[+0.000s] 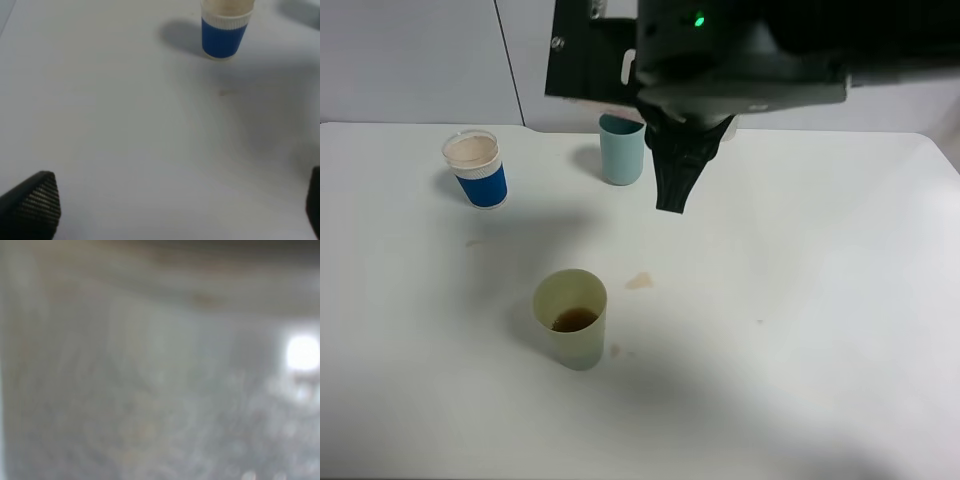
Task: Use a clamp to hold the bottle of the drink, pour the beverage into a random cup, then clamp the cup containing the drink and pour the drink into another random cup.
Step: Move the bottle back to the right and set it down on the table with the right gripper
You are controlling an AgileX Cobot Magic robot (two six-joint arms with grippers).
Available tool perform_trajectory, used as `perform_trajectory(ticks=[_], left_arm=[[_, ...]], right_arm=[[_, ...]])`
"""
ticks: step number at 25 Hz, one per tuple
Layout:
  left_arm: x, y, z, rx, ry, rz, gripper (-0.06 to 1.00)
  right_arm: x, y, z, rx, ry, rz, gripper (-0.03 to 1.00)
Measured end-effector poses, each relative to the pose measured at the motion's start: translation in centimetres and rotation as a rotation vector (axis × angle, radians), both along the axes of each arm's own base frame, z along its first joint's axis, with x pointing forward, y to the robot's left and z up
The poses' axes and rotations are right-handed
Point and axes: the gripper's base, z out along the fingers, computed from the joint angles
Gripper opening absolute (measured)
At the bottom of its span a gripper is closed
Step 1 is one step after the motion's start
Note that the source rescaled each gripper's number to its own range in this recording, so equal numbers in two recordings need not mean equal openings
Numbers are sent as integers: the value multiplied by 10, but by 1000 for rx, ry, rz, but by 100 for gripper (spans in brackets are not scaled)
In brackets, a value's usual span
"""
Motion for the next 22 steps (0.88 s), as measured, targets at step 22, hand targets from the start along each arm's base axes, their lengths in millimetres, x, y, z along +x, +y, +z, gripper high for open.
perform_trajectory(ticks=[22], left_arm=[[0,0,0,0,0,0,100]], right_arm=[[74,-73,-36,453,157,-316,0]])
